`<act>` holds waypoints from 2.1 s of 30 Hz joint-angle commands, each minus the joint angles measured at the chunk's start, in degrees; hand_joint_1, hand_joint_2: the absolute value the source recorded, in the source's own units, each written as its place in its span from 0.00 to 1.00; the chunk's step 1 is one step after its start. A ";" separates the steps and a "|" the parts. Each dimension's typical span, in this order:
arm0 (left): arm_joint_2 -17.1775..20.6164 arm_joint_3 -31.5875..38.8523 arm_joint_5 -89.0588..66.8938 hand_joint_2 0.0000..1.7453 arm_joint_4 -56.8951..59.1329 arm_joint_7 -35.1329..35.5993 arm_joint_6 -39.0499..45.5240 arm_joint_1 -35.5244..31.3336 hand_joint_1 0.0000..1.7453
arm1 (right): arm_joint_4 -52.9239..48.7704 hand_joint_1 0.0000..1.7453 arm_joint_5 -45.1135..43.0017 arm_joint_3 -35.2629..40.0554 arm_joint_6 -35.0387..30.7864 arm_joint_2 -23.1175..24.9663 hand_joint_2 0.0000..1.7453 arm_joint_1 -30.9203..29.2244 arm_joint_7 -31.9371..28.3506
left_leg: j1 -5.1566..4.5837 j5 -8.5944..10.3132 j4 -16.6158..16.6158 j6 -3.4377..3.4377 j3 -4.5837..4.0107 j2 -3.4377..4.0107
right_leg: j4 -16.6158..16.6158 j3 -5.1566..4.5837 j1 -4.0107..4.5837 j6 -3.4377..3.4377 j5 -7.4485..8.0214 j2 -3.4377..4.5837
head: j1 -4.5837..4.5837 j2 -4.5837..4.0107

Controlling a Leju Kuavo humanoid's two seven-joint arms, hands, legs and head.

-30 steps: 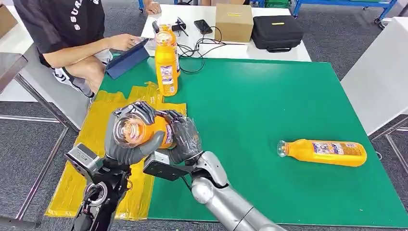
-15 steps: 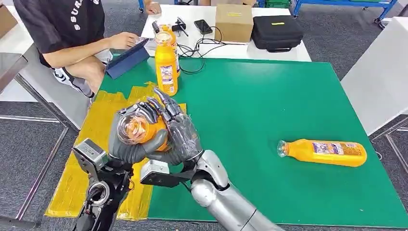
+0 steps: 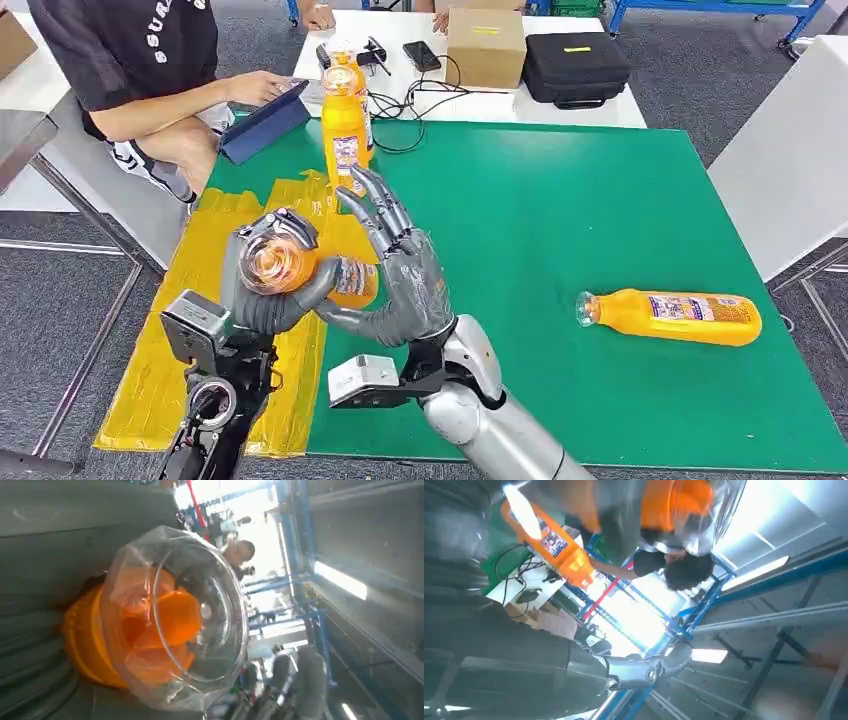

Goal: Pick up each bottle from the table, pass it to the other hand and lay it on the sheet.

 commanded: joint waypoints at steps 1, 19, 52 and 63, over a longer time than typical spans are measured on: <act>1.46 4.05 -25.99 1.00 7.73 6.27 22.58 -3.89 1.00 | -9.29 0.00 -1.27 -4.54 -0.11 -3.25 1.00 -0.40 0.42 | -0.01 -0.11 -0.09 -0.12 0.33 0.04 | -0.08 0.32 -0.01 -0.04 -0.12 -0.05 | 0.00 0.00; 7.24 -2.12 -73.54 1.00 18.30 35.11 26.12 -5.83 1.00 | -27.08 0.00 15.78 -22.25 0.70 -5.92 1.00 6.95 11.66 | 0.01 -0.07 -0.13 -0.11 0.40 -0.22 | -0.16 0.46 0.01 -0.03 -0.15 -0.30 | 0.00 0.00; -4.02 7.11 -63.17 1.00 30.76 14.27 24.26 -2.21 1.00 | -34.00 0.00 31.24 -45.62 -3.30 -8.80 1.00 18.08 19.25 | -0.13 -0.14 -0.15 -0.10 0.47 -0.10 | -0.22 0.51 -0.12 -0.01 -0.14 -0.19 | -0.02 0.00; -5.68 9.97 -55.62 1.00 32.99 10.81 20.90 -2.98 0.00 | -34.94 0.00 33.31 -45.62 -2.34 -7.27 1.00 20.10 20.33 | -0.13 -0.12 -0.08 -0.07 0.31 -0.01 | -0.15 0.31 -0.11 -0.01 -0.08 -0.08 | -0.04 0.00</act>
